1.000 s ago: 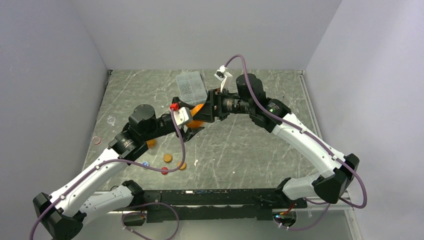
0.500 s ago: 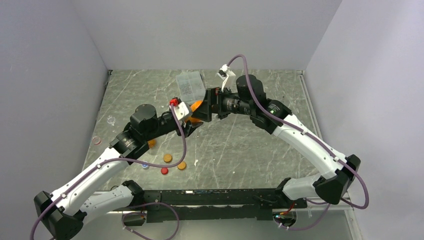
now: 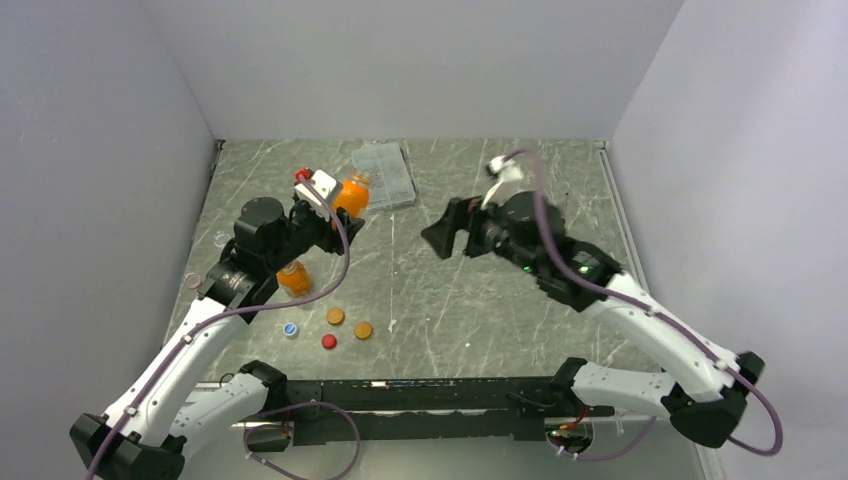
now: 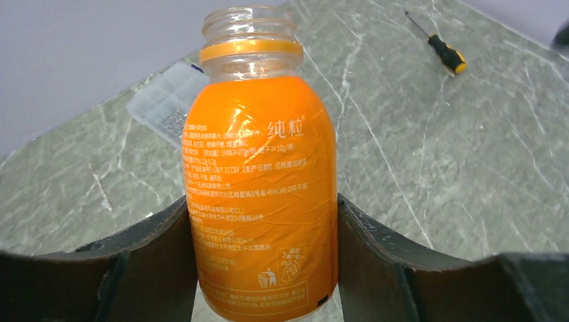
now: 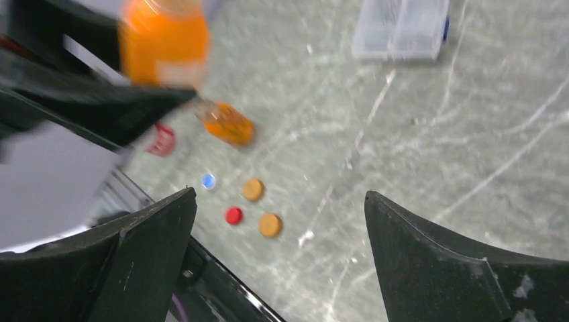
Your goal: Screw on the bottle caps
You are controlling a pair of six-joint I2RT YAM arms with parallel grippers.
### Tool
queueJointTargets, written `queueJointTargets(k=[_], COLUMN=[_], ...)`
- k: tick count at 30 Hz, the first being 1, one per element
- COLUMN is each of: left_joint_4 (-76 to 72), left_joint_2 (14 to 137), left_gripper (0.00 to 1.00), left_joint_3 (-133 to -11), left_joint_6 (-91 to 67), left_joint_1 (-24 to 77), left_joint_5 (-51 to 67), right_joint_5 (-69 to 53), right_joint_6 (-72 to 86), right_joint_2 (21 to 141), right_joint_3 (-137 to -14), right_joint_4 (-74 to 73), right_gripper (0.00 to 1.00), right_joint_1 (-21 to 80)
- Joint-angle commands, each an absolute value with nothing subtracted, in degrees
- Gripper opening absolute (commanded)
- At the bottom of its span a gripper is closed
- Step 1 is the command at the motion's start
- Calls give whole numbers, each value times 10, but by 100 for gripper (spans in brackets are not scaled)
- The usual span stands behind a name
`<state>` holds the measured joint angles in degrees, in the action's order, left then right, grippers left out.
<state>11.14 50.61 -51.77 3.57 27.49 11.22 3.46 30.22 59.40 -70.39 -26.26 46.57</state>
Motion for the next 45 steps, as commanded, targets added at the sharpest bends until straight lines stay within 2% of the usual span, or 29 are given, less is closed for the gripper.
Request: queueJointTargets(k=[1, 5, 9, 16, 22, 45], left_joint_4=[128, 146, 157, 157, 166, 166], left_joint_2=[484, 486, 492, 487, 490, 500], left_gripper=[44, 45, 44, 44, 44, 44], left_joint_3=[-571, -611, -648, -676, -689, -680], left_joint_6=[4, -23, -34, -28, -20, -11], left_joint_1=[243, 231, 230, 230, 230, 230], left_joint_5=[134, 107, 83, 59, 55, 63], right_joint_5=[123, 124, 137, 132, 134, 177], right_joint_6=[284, 273, 254, 247, 234, 244], right_joint_2=[650, 727, 835, 997, 1078, 1145], right_joint_3=[-624, -580, -590, -655, -712, -768], right_joint_4=[-223, -151, -108, -79, -87, -165], right_gripper=[95, 85, 79, 74, 72, 57], right_joint_1=[537, 603, 665, 713, 731, 746])
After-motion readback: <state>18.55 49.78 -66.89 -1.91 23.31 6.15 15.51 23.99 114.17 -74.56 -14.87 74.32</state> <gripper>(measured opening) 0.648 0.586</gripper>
